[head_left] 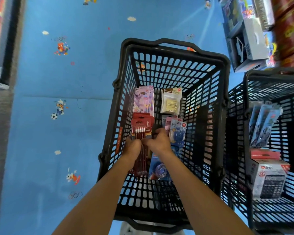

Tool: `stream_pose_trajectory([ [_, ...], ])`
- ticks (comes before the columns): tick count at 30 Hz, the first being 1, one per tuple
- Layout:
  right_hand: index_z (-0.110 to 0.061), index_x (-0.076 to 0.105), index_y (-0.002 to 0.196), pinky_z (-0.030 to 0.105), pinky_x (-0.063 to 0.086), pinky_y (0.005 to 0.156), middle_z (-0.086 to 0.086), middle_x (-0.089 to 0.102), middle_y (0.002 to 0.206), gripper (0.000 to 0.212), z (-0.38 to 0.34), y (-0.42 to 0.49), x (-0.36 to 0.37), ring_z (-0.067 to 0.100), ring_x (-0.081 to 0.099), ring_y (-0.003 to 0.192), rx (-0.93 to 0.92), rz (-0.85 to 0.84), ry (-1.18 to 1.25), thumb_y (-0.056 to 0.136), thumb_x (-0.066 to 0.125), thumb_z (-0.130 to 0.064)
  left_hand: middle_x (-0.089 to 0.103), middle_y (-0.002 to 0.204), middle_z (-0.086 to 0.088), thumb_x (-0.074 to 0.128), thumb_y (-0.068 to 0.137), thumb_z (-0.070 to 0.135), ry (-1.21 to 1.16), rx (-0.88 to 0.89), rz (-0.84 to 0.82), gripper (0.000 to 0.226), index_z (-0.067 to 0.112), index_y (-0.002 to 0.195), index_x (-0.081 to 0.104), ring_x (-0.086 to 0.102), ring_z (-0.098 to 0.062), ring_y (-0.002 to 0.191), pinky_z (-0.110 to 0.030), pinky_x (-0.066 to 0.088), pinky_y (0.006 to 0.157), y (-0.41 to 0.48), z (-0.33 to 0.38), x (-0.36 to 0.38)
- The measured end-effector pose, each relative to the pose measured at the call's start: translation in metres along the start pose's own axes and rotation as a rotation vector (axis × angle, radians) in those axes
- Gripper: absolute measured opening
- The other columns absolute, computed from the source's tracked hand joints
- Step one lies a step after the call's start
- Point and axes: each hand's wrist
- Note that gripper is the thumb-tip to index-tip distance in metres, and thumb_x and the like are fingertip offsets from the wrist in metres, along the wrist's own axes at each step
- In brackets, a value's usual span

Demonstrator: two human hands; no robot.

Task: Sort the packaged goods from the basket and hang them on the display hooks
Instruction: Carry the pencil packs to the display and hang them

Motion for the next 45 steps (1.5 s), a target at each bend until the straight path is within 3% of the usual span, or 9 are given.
stream_pose_trajectory([
  [3, -0.02, 0.061, 0.11, 0.033, 0.058, 0.081, -0.006, 0.071, 0.097, 0.048, -0.002, 0.006, 0.003, 0.013, 0.066, 0.088, -0.038, -0.029, -0.017, 0.067, 0.083, -0.029, 0.072, 0.105, -0.013, 0.052, 0.085, 0.013, 0.036, 0.025, 0.0, 0.035, 0.013, 0.118, 0.064, 0.068, -0.028, 0.095, -0.033, 0.052, 0.073, 0.006, -0.001, 0.004],
  [9, -0.02, 0.066, 0.101, 0.033, 0.053, 0.074, 0.006, 0.073, 0.096, 0.041, -0.003, 0.013, -0.005, 0.027, 0.07, 0.095, 0.058, -0.221, 0.349, 0.077, 0.064, 0.013, 0.07, 0.109, -0.009, 0.052, 0.073, 0.025, 0.064, 0.008, 0.067, 0.055, 0.016, 0.127, 0.058, 0.066, -0.027, 0.101, -0.048, 0.056, 0.093, 0.021, -0.005, 0.009],
  [14, -0.015, 0.07, 0.111, 0.034, 0.054, 0.073, 0.011, 0.075, 0.103, 0.042, -0.003, 0.019, 0.003, 0.028, 0.07, 0.097, 0.103, -0.32, 0.386, 0.074, 0.061, 0.005, 0.063, 0.09, -0.006, 0.053, 0.086, 0.012, 0.037, 0.013, 0.083, 0.037, 0.006, 0.121, 0.06, 0.061, -0.022, 0.084, -0.032, 0.045, 0.065, 0.011, 0.003, 0.01],
  [20, -0.016, 0.064, 0.108, 0.043, 0.058, 0.075, 0.012, 0.071, 0.098, 0.042, -0.004, 0.013, -0.002, 0.034, 0.069, 0.099, 0.134, -0.299, 0.457, 0.068, 0.063, 0.0, 0.062, 0.081, -0.009, 0.05, 0.068, 0.006, 0.065, 0.035, 0.058, 0.045, 0.003, 0.112, 0.061, 0.06, -0.024, 0.075, -0.031, 0.043, 0.061, 0.003, 0.008, 0.012],
  [23, -0.013, 0.059, 0.126, 0.04, 0.058, 0.068, 0.015, 0.072, 0.108, 0.067, -0.004, 0.009, -0.003, 0.035, 0.07, 0.101, 0.153, -0.279, 0.519, 0.059, 0.062, -0.006, 0.069, 0.091, -0.013, 0.052, 0.068, 0.014, 0.078, 0.089, 0.083, 0.043, 0.01, 0.11, 0.062, 0.065, -0.025, 0.078, -0.033, 0.047, 0.065, -0.001, 0.008, 0.016],
  [27, -0.014, 0.055, 0.129, 0.044, 0.06, 0.075, 0.017, 0.072, 0.112, 0.069, -0.007, -0.001, -0.01, 0.032, 0.071, 0.1, 0.108, -0.274, 0.59, 0.061, 0.058, 0.0, 0.07, 0.103, -0.012, 0.049, 0.056, 0.014, 0.088, 0.118, 0.084, 0.066, 0.015, 0.121, 0.061, 0.068, -0.029, 0.095, -0.046, 0.059, 0.084, -0.009, 0.013, 0.017],
  [32, -0.013, 0.06, 0.123, 0.052, 0.057, 0.078, 0.02, 0.072, 0.108, 0.063, -0.02, -0.016, -0.019, 0.035, 0.07, 0.091, 0.021, -0.292, 0.616, 0.063, 0.057, 0.005, 0.069, 0.111, -0.009, 0.053, 0.064, 0.005, 0.073, 0.226, 0.087, 0.063, 0.018, 0.126, 0.058, 0.066, -0.029, 0.108, -0.053, 0.054, 0.097, -0.034, 0.026, 0.015],
  [36, -0.014, 0.062, 0.125, 0.056, 0.059, 0.091, 0.017, 0.074, 0.112, 0.071, -0.037, -0.03, -0.03, 0.036, 0.071, 0.106, -0.051, -0.216, 0.636, 0.056, 0.063, -0.001, 0.067, 0.107, -0.001, 0.058, 0.074, -0.009, 0.053, 0.303, 0.092, 0.062, 0.018, 0.129, 0.055, 0.063, -0.022, 0.104, -0.037, 0.051, 0.084, -0.063, 0.047, 0.016],
  [45, -0.007, 0.068, 0.12, 0.043, 0.059, 0.079, 0.021, 0.074, 0.111, 0.036, -0.074, -0.078, -0.1, 0.033, 0.073, 0.097, -0.196, -0.288, 0.678, 0.086, 0.061, 0.003, 0.072, 0.107, -0.014, 0.079, 0.052, 0.016, -0.097, 0.411, -0.08, 0.069, 0.021, 0.118, 0.055, 0.073, -0.031, 0.096, -0.053, 0.059, 0.089, -0.115, 0.09, 0.009],
])
Point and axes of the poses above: each hand's wrist, its own y-axis towards the middle knuckle, its own x-axis out of the palm, z = x × y
